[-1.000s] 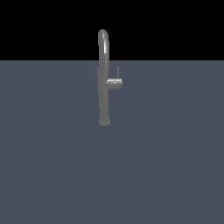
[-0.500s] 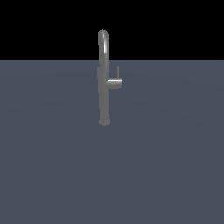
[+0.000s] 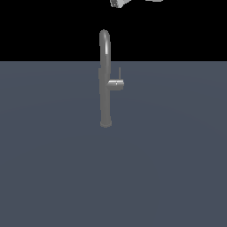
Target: Turn on the faucet by rotating a designated handle.
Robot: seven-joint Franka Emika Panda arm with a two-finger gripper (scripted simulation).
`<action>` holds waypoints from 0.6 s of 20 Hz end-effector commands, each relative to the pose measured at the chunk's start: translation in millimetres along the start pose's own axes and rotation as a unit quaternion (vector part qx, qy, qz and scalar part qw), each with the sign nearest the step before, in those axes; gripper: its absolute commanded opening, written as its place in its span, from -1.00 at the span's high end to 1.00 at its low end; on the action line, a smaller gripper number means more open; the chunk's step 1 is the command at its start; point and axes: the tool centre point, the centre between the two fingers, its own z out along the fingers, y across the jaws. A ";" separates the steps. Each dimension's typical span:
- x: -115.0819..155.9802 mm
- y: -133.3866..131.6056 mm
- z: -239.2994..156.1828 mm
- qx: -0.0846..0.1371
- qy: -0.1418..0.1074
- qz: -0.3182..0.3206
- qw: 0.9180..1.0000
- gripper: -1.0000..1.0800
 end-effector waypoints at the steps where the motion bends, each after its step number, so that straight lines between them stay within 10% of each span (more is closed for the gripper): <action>1: 15.3 -5.2 0.1 0.019 -0.023 0.019 0.999 1.00; 12: 89.5 -22.0 8.6 0.110 -0.133 0.110 0.979 1.00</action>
